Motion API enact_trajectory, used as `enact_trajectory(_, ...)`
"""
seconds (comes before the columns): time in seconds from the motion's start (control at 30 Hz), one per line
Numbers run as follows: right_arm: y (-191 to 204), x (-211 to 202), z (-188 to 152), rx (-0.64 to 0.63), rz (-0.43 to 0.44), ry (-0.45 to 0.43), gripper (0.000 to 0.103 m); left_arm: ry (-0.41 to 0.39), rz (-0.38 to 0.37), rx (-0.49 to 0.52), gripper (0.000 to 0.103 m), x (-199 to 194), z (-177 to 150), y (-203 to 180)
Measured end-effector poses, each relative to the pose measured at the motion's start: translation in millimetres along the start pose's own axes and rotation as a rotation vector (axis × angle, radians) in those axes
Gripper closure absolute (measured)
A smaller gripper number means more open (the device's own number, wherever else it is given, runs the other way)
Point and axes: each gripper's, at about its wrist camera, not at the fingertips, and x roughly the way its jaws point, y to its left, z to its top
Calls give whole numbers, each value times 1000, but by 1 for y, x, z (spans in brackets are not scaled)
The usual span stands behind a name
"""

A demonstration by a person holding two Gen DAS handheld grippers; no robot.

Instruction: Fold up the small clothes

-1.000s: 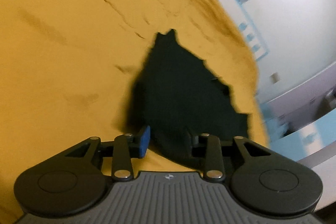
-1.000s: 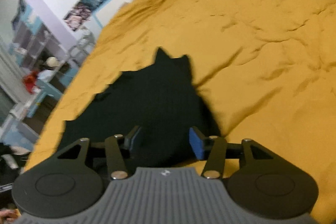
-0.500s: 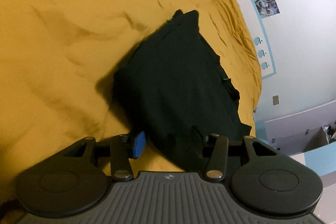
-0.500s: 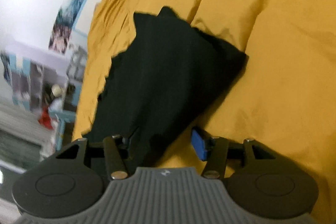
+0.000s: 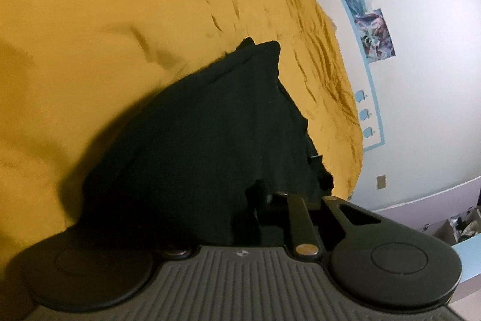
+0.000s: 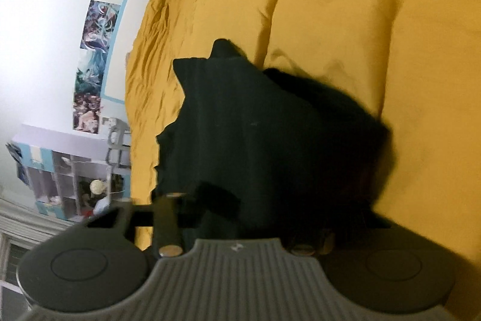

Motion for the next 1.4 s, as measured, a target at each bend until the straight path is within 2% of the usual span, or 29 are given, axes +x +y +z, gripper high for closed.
enact_trajectory(0.13, 11, -7, -2, -30, 18, -23, 92, -1, -29, 22, 88, -6, 2, -10)
enact_trajectory(0.3, 39, -32, 3, -42, 83, -28, 95, 5, -115, 75, 92, -27, 8, -40)
enact_trajectory(0.43, 62, -78, 1, -84, 101, -57, 95, 46, -175, 49, 92, -48, 2, -47)
enact_trajectory(0.53, 59, -124, -8, -113, 85, -75, 95, 95, -196, 55, 92, -72, -17, -40)
enact_trajectory(0.6, 44, -155, -19, -107, 68, -80, 95, 143, -192, 53, 92, -90, -35, -29)
enact_trajectory(0.7, 16, -186, -34, -99, -6, -76, 95, 215, -160, 48, 93, -105, -59, -9)
enact_trajectory(0.8, -24, -191, -41, -6, -50, -46, 94, 249, -65, 83, 97, -113, -65, 7)
enact_trajectory(0.83, -34, -194, -42, 19, -72, -44, 91, 244, -59, 100, 97, -121, -62, 8)
enact_trajectory(0.87, -39, -199, -43, 13, -101, -43, 83, 236, -53, 119, 95, -131, -58, 9)
enact_trajectory(0.93, -36, -218, -46, -68, -131, -85, 80, 202, 13, 167, 89, -157, -49, 6)
enact_trajectory(1.0, -23, -241, -49, -186, -202, -158, 67, 167, 76, 210, 81, -182, -37, 5)
enact_trajectory(1.07, -6, -259, -50, -294, -231, -219, 67, 112, 121, 264, 83, -203, -31, -5)
enact_trajectory(1.13, 14, -268, -50, -398, -219, -270, 67, 64, 146, 337, 83, -214, -25, -25)
enact_trajectory(1.2, 39, -268, -49, -517, -170, -298, 66, 36, 85, 388, 82, -212, -23, -50)
enact_trajectory(1.27, 62, -256, -46, -589, -123, -290, 63, 47, 25, 427, 82, -197, -24, -71)
enact_trajectory(1.4, 101, -201, -39, -708, -17, -195, 55, 123, -63, 525, 78, -133, -34, -112)
